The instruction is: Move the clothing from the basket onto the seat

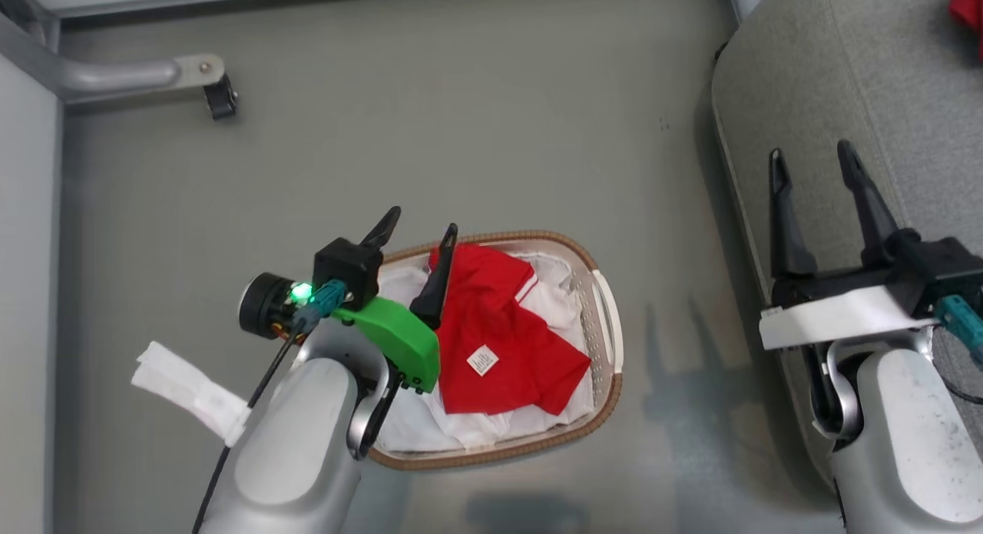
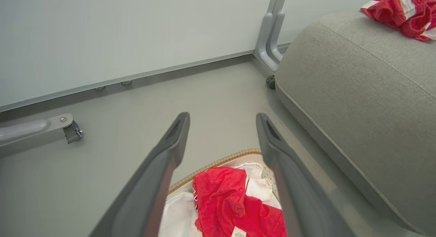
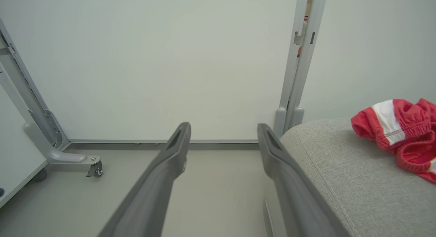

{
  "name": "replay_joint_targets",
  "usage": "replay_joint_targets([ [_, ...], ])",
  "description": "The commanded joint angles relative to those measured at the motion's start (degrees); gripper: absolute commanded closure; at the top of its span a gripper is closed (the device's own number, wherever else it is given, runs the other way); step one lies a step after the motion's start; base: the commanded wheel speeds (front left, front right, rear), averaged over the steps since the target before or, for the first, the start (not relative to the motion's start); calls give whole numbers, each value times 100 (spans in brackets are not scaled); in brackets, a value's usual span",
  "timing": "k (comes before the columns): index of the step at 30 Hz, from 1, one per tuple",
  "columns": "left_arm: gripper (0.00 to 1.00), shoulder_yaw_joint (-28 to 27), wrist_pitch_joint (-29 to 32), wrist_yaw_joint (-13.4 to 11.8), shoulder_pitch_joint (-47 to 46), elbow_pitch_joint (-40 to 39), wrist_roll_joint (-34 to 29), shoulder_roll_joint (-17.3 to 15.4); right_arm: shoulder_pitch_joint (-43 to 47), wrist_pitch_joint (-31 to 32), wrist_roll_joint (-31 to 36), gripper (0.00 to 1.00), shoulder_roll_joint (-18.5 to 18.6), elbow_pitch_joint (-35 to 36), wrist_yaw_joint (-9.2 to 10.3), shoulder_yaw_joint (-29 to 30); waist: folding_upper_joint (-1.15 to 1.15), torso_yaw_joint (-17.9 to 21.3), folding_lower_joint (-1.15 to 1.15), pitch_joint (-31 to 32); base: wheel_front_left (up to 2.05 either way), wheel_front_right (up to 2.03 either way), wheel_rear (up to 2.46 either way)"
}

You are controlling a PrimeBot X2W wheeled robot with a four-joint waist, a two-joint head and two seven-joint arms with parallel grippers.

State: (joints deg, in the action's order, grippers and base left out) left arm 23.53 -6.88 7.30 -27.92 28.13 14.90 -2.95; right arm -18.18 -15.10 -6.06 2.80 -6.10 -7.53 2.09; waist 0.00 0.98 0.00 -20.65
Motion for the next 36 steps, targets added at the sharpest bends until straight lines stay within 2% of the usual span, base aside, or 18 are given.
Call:
replay_joint_targets([
  [1,0,140,53,17,-272,225,106,-26,-182,-9,7,0,18,101,8,38,0,329,0,-1058,0,0,0],
  [7,0,834,19,18,-981,1437,98,-25,-635,-9,-130,0,15,393,8,-43,0,675,0,-1816,0,0,0],
  [13,0,1162,-109,18,-1524,2506,31,-16,-993,-9,-261,0,15,595,8,-224,0,996,0,-2362,0,0,0],
  [22,0,1235,-385,-212,-2209,3580,85,-21,-1216,-9,-382,0,13,886,8,-365,0,1334,0,-2940,0,0,0],
  [34,0,1111,-588,-452,-2917,4260,207,-91,-1317,-9,-544,0,14,939,8,-409,0,1392,0,-3268,0,0,0],
  [35,5,1102,-592,-442,-2937,4280,224,-85,-1328,-9,-545,0,15,936,8,-409,0,1387,0,-3272,0,0,0],
  [36,43,1114,-605,-421,-2958,4302,243,-76,-1347,-9,-547,0,15,926,8,-403,0,1375,0,-3271,0,0,0],
])
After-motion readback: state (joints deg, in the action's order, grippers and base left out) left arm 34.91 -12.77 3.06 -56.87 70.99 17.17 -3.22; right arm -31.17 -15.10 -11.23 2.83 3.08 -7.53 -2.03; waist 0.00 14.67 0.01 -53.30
